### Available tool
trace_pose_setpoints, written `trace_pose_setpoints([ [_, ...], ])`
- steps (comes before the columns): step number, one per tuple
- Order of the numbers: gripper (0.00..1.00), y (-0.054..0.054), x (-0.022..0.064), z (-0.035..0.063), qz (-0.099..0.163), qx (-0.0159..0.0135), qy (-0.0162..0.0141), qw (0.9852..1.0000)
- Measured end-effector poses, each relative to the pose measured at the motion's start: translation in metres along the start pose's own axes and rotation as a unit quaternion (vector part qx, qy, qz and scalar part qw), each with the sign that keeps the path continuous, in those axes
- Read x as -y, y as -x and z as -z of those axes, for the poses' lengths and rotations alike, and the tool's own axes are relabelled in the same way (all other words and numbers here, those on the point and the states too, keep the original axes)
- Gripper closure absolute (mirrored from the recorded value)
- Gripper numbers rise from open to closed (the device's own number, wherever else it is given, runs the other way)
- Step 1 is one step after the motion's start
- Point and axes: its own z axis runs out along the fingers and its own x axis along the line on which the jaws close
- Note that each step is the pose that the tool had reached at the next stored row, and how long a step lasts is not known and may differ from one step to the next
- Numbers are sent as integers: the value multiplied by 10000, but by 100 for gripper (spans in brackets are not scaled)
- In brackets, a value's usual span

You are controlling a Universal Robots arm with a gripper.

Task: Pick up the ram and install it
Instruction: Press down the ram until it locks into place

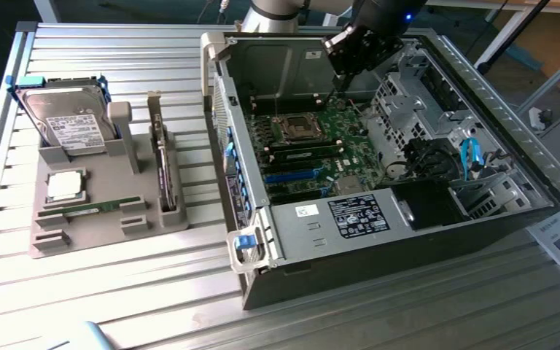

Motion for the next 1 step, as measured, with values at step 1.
trace_pose_setpoints([
  [1, 90, 0, 0, 0, 0, 0, 0, 10000],
])
